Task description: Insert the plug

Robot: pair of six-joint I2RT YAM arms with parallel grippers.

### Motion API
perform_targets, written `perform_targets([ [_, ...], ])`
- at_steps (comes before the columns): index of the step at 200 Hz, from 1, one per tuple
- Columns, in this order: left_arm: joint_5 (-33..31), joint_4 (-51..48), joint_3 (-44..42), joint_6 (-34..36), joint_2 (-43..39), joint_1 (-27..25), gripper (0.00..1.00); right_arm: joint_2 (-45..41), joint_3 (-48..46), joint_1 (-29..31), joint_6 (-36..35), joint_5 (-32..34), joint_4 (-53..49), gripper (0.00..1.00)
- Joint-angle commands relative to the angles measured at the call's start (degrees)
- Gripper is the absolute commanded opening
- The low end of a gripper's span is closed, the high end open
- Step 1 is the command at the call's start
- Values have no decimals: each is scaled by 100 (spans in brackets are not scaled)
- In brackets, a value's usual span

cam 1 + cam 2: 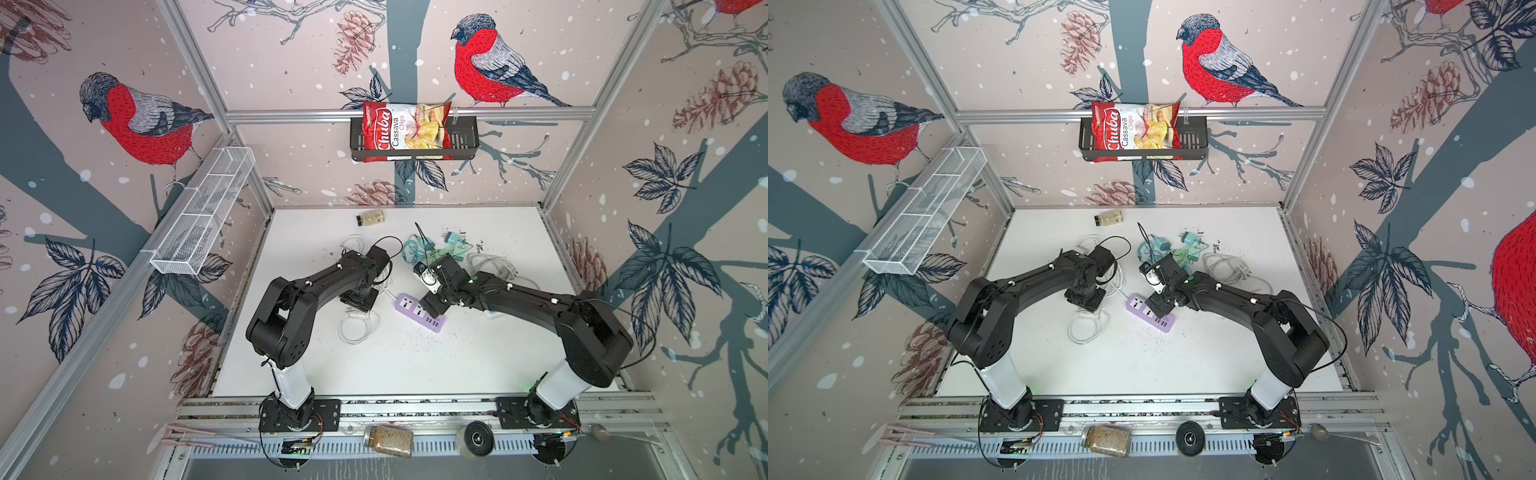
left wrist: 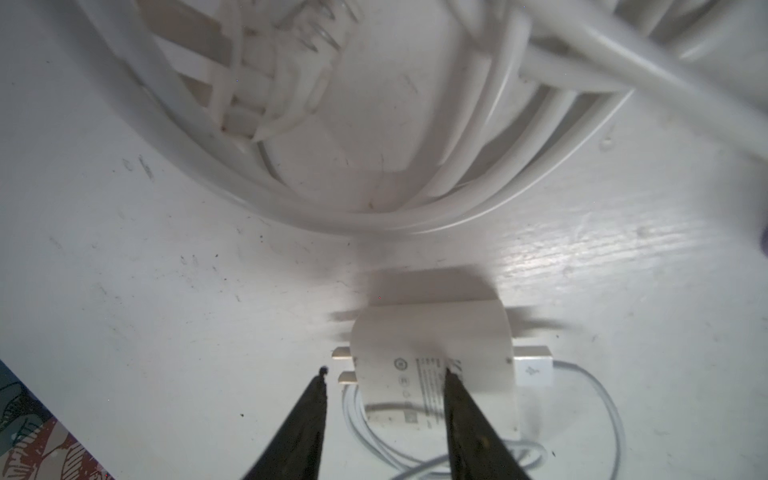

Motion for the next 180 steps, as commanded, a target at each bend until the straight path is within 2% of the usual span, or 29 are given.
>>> perform_targets([
  [1, 37, -94, -14, 33, -128, -12, 46, 15, 29, -10, 100, 27, -7, 89],
  [15, -30, -137, 8, -11, -211, -16, 46, 9, 39, -10, 99, 17, -8, 89],
  [40, 242, -58, -236, -1, -411, -24, 47, -19, 48, -13, 77, 44, -33, 89],
  [72, -64, -127, -207, -102, -318, -34, 46, -64, 47, -21, 75, -16, -7, 89],
  [144, -320, -173, -180, -126, -186, -41, 46, -85, 21, -21, 70, -45, 11, 89],
  [180, -176, -197, -326, -220, -173, -182, 46, -108, -15, -19, 58, -38, 55, 89],
])
